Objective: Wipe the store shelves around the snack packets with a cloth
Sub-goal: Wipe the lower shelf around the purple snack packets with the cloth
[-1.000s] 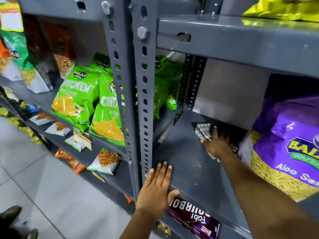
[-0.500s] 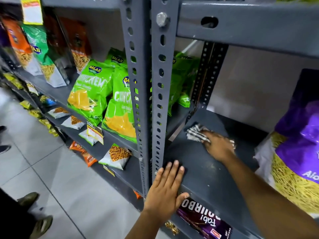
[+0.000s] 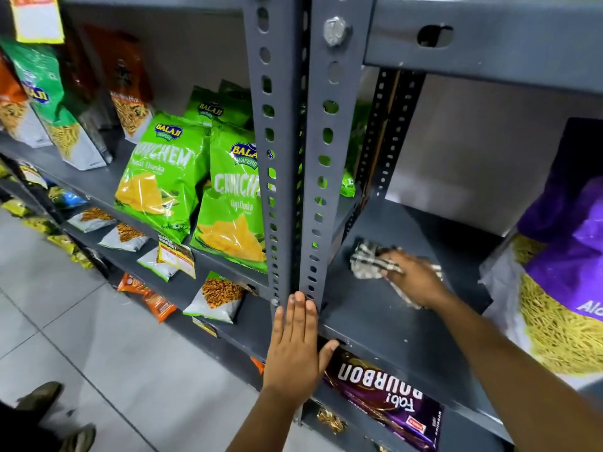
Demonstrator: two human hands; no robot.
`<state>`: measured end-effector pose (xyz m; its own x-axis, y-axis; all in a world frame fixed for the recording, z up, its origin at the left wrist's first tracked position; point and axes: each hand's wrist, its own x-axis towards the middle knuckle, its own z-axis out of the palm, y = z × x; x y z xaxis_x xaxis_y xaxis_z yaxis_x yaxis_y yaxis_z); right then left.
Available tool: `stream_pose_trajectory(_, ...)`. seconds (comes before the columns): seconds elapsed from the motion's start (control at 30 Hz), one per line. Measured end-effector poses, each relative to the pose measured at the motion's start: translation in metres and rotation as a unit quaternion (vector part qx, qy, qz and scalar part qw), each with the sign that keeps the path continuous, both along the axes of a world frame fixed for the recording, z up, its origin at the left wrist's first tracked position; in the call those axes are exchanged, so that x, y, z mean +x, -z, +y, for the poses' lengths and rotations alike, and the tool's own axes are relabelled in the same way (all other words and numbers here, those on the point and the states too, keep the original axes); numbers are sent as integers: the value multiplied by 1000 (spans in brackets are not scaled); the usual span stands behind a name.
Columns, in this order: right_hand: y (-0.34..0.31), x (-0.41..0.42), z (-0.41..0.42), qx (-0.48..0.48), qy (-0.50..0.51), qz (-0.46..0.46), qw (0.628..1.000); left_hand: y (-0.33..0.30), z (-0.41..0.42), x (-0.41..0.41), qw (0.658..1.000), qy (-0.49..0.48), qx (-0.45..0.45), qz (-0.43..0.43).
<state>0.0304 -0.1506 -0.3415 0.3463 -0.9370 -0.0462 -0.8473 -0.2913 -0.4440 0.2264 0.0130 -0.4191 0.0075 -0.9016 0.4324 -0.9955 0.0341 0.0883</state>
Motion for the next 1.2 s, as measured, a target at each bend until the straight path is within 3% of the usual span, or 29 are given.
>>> stream_pose_trajectory(0.13,-18,-8,13,183,-44,-169,967,2,-1,2,1000,8,-8,2)
stream_pose_trajectory(0.17,-24,-8,6,187,-13,-227,956,2,0,2,1000,7,-8,-2)
stream_pose_trajectory(0.23,-29,-11,-14,89,92,-273,953,2,1,2,1000,5,-13,-2)
stream_pose_trajectory(0.3,-21,-11,-27,18,131,-177,975,3,0,2,1000,-5,-18,-9)
stream_pose_trajectory(0.4,0,-3,-23,-26,60,-15,998,4,1,2,1000,-5,-19,-7)
stream_pose_trajectory(0.6,-6,13,37,35,-90,-37,995,1,1,3,1000,-12,-13,-9)
stream_pose_trajectory(0.73,-26,-12,56,196,-138,-7,971,-6,7,4,1000,-6,-3,-15)
stream_pose_trajectory(0.8,-46,-23,47,252,-91,-36,963,-9,9,5,1000,-2,-4,-15)
stream_pose_trajectory(0.93,-51,-27,23,154,94,-247,952,-12,12,12,1000,13,-11,-24)
stream_pose_trajectory(1.1,-14,-2,39,129,40,-108,985,-16,12,15,999,22,-20,-34)
stream_pose_trajectory(1.2,-15,-7,66,194,-14,-76,978,-18,15,14,999,26,-16,-33)
